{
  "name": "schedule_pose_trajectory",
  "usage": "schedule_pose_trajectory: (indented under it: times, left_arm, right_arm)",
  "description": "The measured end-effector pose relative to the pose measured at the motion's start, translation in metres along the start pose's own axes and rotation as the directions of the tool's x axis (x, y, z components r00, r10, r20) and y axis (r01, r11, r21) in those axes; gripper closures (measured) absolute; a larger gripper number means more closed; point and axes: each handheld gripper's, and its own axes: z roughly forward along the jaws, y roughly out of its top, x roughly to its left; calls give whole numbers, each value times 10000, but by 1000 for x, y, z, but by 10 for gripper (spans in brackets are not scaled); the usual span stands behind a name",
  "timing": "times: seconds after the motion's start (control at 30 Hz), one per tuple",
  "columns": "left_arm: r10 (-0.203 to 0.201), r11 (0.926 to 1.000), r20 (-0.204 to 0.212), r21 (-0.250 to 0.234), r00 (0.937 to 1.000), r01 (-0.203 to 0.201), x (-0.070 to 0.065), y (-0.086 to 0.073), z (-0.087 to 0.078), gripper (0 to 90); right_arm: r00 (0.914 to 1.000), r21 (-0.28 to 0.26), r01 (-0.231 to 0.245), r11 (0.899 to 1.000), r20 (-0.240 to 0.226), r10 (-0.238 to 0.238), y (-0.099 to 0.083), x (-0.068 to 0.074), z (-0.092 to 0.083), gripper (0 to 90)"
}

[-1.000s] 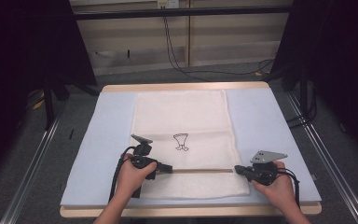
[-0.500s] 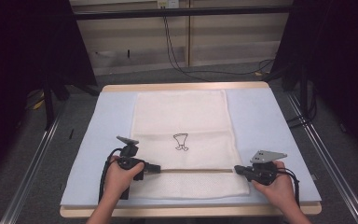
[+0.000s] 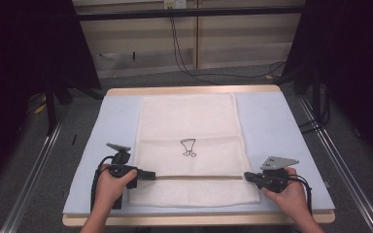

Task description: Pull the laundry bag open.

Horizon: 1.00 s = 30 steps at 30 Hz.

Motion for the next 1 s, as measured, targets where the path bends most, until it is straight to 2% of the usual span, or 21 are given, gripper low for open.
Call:
schedule_pose_trajectory:
  times: [0.1,0.17,0.3,0.43,0.53,0.77,0.87,0.97,1.0]
  left_arm:
    - [-103,9999,194,-106,9998,105,2,-1,-4,871]
    - [-29,9999,29,-98,10000,30,4,-1,-6,871]
    - [-132,9998,-89,-150,9999,130,7,-2,-13,872]
    - [-187,9996,-92,-234,9998,185,13,-3,-21,873]
    - [-260,9991,-114,-347,9996,255,19,-4,-27,873]
    - [-380,9975,-449,-610,9983,352,34,-7,-47,872]
    - [-498,9964,-502,-705,9975,462,40,-8,-55,872]
    - [-592,9954,-297,-765,9978,568,44,-9,-59,871]
    - [-601,9952,-349,-788,9976,572,45,-9,-60,871]
  right_arm:
    - [9999,10,141,9999,55,-141,0,1,0,900]
    - [9997,44,245,9997,97,-246,1,2,0,900]
    - [9999,7,158,9999,52,-158,0,1,0,900]
    - [9998,9,177,9998,67,-177,0,1,0,900]
    - [9998,17,204,9998,79,-205,0,2,0,900]
    - [9999,-5,149,9999,1,-149,0,1,0,900]
    - [9999,2,149,9999,6,-149,0,1,0,900]
    - [9999,4,153,9999,0,-153,0,1,0,900]
    - [9999,3,153,9999,-1,-153,0,1,0,900]
